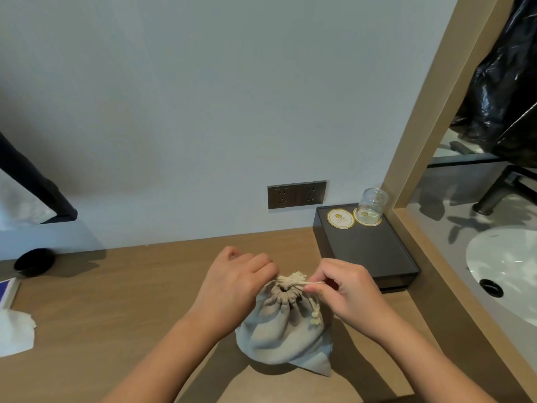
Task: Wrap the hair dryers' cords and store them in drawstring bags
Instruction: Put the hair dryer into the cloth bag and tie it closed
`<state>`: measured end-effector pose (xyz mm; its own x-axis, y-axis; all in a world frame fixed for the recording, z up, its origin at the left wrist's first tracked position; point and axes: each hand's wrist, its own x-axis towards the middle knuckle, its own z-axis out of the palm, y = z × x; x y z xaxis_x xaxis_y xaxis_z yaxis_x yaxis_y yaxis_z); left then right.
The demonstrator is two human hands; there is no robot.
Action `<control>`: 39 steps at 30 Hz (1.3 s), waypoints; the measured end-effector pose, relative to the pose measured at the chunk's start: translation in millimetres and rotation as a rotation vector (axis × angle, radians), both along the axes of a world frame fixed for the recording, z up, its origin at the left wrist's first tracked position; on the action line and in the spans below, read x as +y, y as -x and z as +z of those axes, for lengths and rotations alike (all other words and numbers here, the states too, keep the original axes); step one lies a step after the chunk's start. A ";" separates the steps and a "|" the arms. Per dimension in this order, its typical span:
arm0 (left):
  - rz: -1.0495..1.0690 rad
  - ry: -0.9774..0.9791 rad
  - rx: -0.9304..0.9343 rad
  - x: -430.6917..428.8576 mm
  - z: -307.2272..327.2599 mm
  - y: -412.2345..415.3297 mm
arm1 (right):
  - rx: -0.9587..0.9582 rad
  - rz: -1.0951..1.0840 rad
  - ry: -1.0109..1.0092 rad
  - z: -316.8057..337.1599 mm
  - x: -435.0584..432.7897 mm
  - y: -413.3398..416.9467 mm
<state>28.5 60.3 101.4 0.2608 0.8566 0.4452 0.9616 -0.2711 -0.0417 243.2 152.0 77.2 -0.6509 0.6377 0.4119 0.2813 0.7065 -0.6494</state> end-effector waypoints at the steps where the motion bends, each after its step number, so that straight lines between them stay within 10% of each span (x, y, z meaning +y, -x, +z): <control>1: 0.000 0.002 0.002 0.0 0.1 0.5 | 0.003 0.000 0.011 0.5 0.4 -0.4; 13: 0.103 0.054 -0.033 3.2 -6.5 -0.5 | -0.083 0.033 0.068 11.0 3.3 0.6; 20: 0.150 0.243 -0.428 -6.6 -7.1 -15.8 | -0.095 -0.038 0.156 13.4 6.6 -0.2; 26: 0.176 0.147 -0.154 -7.2 -7.8 -8.6 | -0.148 0.018 0.122 18.2 0.6 -0.9; 39: 0.253 0.261 -0.583 -29.7 -24.8 -29.1 | -0.349 0.119 0.539 -24.7 4.7 -4.5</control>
